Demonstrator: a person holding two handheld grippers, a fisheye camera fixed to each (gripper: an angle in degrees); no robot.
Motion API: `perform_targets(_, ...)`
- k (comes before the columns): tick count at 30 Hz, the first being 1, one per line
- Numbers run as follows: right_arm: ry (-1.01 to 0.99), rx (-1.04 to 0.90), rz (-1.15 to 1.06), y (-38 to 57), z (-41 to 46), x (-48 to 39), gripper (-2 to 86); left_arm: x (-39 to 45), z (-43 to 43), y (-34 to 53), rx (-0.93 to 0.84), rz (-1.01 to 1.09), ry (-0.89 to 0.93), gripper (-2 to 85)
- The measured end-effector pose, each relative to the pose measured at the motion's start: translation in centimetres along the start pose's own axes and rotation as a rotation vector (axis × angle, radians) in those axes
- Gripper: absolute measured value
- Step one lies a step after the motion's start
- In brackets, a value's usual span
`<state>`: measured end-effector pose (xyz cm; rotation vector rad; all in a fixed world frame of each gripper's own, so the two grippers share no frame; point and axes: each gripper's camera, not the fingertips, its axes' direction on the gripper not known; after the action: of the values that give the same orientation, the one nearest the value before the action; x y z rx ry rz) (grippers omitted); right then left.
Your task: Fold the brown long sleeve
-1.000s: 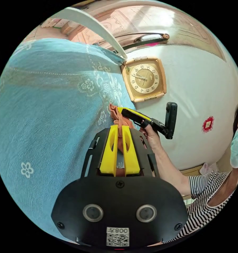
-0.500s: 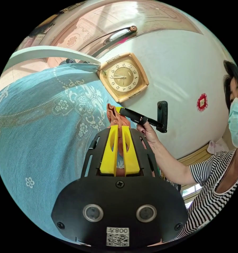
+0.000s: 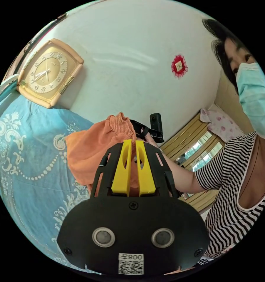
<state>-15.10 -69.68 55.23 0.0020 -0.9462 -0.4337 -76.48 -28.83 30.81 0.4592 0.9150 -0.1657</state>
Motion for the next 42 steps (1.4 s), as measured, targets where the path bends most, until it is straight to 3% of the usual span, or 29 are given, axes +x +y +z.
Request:
perform_targets(11, 0.072, 0.094, 0.329, 17.2, -17.3, 16.2, 0.6, 7.9, 23.8, 2.8, -0.294, 0.057, -0.030, 2.1)
perform_targets(22, 0.097, 0.017, 0.500, 27.1, -23.0, 27.5, 0.5, 12.1, 41.0, 6.0, -0.528, 0.178, -0.198, 3.0)
perform_targets(26, 0.237, -0.007, 0.602, 30.4, -25.3, 29.9, 0.6, 12.3, 46.3, 8.2, -0.662, 0.227, -0.236, 4.9)
perform_targets(34, 0.268, -0.046, 0.474, 30.0, -26.4, 28.1, 4.5, 11.7, 45.2, 8.7, -0.594, 0.182, -0.235, 7.9)
perform_targets(42, 0.206, -0.025, 0.473, 30.7, -27.8, 28.1, 6.3, -0.7, 34.9, 9.4, -0.334, -0.324, -0.319, 9.6)
